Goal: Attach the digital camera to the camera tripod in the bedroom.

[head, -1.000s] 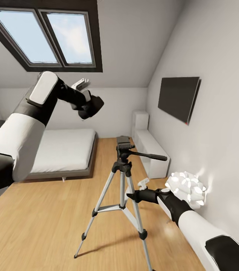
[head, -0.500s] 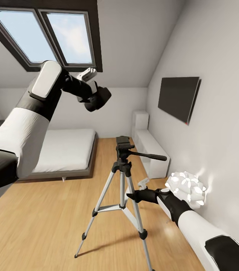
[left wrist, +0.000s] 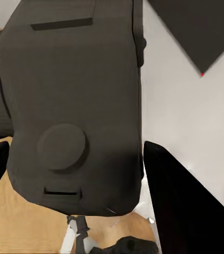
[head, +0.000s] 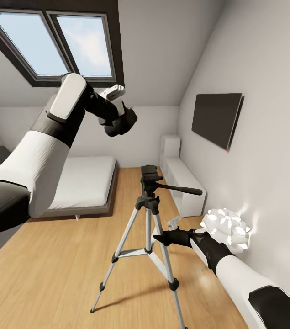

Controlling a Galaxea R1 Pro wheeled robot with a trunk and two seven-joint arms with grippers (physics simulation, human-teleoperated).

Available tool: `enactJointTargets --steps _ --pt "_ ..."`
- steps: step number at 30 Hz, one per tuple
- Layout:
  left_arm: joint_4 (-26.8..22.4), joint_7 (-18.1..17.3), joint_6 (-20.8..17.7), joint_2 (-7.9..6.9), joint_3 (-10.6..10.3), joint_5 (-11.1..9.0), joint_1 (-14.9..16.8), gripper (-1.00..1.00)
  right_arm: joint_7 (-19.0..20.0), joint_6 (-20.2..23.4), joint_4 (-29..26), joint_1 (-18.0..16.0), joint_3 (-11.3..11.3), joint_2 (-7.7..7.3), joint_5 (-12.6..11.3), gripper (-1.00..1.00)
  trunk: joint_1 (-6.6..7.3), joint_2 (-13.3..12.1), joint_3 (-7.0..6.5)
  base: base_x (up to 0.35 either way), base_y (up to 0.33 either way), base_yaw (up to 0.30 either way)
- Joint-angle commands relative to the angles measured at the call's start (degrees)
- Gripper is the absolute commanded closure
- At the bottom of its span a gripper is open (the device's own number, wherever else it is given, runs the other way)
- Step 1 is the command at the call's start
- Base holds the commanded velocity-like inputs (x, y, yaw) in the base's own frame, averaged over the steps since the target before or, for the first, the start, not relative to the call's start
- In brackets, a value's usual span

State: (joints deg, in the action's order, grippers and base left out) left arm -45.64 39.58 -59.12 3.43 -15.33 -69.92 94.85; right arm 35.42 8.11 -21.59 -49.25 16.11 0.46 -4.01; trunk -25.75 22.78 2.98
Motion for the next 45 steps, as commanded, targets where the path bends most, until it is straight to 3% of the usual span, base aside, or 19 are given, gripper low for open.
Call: enactJointTargets --steps 1,6,9,11,13,15,16,17,18,21,22,23,25,26,30,40,42,44,45 --pt "0.0 1.6 0.1 0.31 -0.2 -0.6 0.1 1.00 0.0 0.5 -0.1 -0.1 0.1 -0.01 -0.7 1.00 -0.04 0.1 0.13 0.000 0.000 0.000" --pt "0.2 11.0 0.2 2.76 -1.9 -0.6 0.1 1.00 -0.1 0.5 -0.1 -0.1 0.2 0.12 -0.7 1.00 -0.04 0.1 0.13 0.000 0.000 0.000" --pt "0.1 12.4 0.0 2.97 -3.4 -0.5 0.1 1.00 -0.1 0.5 -0.1 -0.1 0.1 0.09 -0.8 1.00 -0.04 0.1 0.13 0.000 0.000 0.000" --pt "0.0 10.7 -0.2 2.20 -5.4 -0.8 0.1 1.00 -0.1 0.5 -0.1 -0.1 0.1 0.08 -0.9 1.00 -0.04 0.1 0.13 0.000 0.000 0.000" --pt "0.0 5.2 -0.4 0.81 -7.6 -0.8 0.1 1.00 -0.1 0.5 -0.1 -0.1 0.1 0.07 -1.0 1.00 -0.04 0.1 0.13 0.000 0.000 0.000" --pt "-0.1 -3.2 -0.4 -0.70 -9.5 -0.7 0.1 1.00 0.0 0.5 -0.1 -0.1 0.1 0.07 -1.0 1.00 -0.04 0.1 0.13 0.000 0.000 0.000" --pt "-0.1 -9.8 -0.3 -1.95 -10.6 -0.6 0.1 1.00 -0.1 0.5 -0.1 -0.1 0.1 0.07 -1.0 1.00 -0.04 0.1 0.13 0.000 0.000 0.000" --pt "-0.1 -13.2 -0.2 -2.58 -11.1 -0.5 0.1 1.00 0.0 0.5 -0.1 -0.1 0.1 0.07 -1.0 1.00 -0.04 0.1 0.13 0.000 0.000 0.000" --pt "-0.1 -20.4 -0.1 -3.76 -11.8 -0.4 0.1 1.00 0.0 0.5 -0.1 -0.1 0.1 0.04 -1.0 1.00 -0.04 0.1 0.13 0.000 0.000 0.000" --pt "-0.1 -31.3 0.1 -5.56 -12.5 -0.2 0.1 1.00 0.0 0.5 -0.1 -0.1 0.1 0.01 -1.1 1.00 -0.04 0.1 0.13 0.000 0.000 0.000" --pt "-0.1 -38.2 0.1 -6.81 -12.8 -0.1 0.1 1.00 0.0 0.5 -0.1 -0.1 0.1 0.00 -1.1 1.00 -0.04 0.1 0.13 0.000 0.000 0.000" --pt "-0.1 -41.3 0.2 -7.43 -12.9 0.0 0.1 1.00 0.0 0.5 -0.1 -0.1 0.1 0.00 -1.1 1.00 -0.04 0.1 0.13 0.000 0.000 0.000" --pt "0.2 -51.3 0.3 -9.97 -13.1 0.8 0.1 1.00 0.0 0.5 -0.1 -0.1 0.1 -0.01 -1.1 1.00 -0.04 0.1 0.13 0.000 0.000 0.000" --pt "0.6 -57.4 0.3 -12.94 -13.2 2.5 0.1 1.00 0.0 0.5 -0.1 -0.1 0.1 -0.02 -1.1 1.00 -0.04 0.1 0.13 0.000 0.000 0.000" --pt "1.0 -59.8 0.3 -14.84 -13.3 3.9 0.1 1.00 0.0 0.5 -0.1 -0.1 0.1 0.04 -1.1 1.00 -0.04 0.1 0.13 0.002 0.007 0.000" --pt "0.2 -59.8 0.3 -14.95 -14.4 5.7 -0.3 1.00 0.0 0.4 -0.1 -0.1 0.1 0.05 -0.7 1.00 -0.04 0.1 0.13 0.005 0.011 0.000" --pt "-0.4 -60.0 0.2 -15.13 -15.7 7.0 -0.3 1.00 0.0 0.4 -0.1 -0.1 0.1 0.06 -0.6 1.00 -0.04 0.1 0.13 0.000 0.000 0.000" --pt "-2.5 -60.5 0.2 -15.56 -18.9 9.5 -0.3 1.00 0.0 0.5 -0.2 -0.1 0.1 0.05 -0.5 1.00 -0.04 0.1 0.13 0.000 0.000 0.000" --pt "-6.9 -63.1 0.2 -16.64 -24.9 14.2 -0.3 1.00 0.1 0.5 -0.2 -0.1 0.1 0.06 -0.5 1.00 -0.04 0.1 0.13 0.000 0.000 0.000"
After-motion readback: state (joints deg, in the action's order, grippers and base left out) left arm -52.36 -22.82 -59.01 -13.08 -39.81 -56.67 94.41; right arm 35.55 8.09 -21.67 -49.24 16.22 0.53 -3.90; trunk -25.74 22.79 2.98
